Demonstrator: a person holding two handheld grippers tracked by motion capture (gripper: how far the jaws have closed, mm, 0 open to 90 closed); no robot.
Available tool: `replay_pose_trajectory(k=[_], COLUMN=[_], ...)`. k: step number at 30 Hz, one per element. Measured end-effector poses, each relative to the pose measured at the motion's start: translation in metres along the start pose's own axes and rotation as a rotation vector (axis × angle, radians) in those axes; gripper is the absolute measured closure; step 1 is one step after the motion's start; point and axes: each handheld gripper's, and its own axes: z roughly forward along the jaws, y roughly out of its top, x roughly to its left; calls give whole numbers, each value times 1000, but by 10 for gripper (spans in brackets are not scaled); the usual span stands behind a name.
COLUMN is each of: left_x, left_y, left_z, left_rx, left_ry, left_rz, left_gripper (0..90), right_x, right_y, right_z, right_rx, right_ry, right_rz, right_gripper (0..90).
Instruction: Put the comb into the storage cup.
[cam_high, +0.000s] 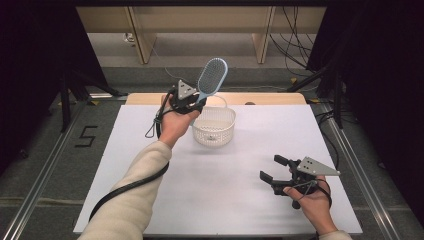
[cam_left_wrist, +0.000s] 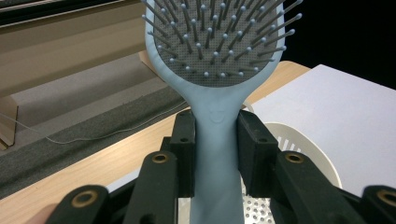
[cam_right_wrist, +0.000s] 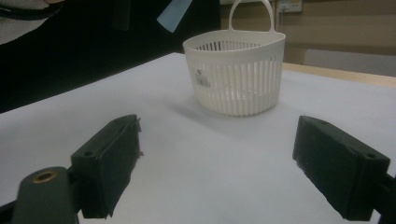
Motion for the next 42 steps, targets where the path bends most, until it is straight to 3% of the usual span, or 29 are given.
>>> replay_pose_trajectory(k=[42], left_x=[-5], left_y=[8], left_z=[17], left_rx=[-13], left_ry=[-18], left_rz=[4], left_gripper=[697], right_x=[0], right_y=[0], right_z=[0], right_rx=[-5], right_ry=[3], right_rz=[4], right_gripper=[156])
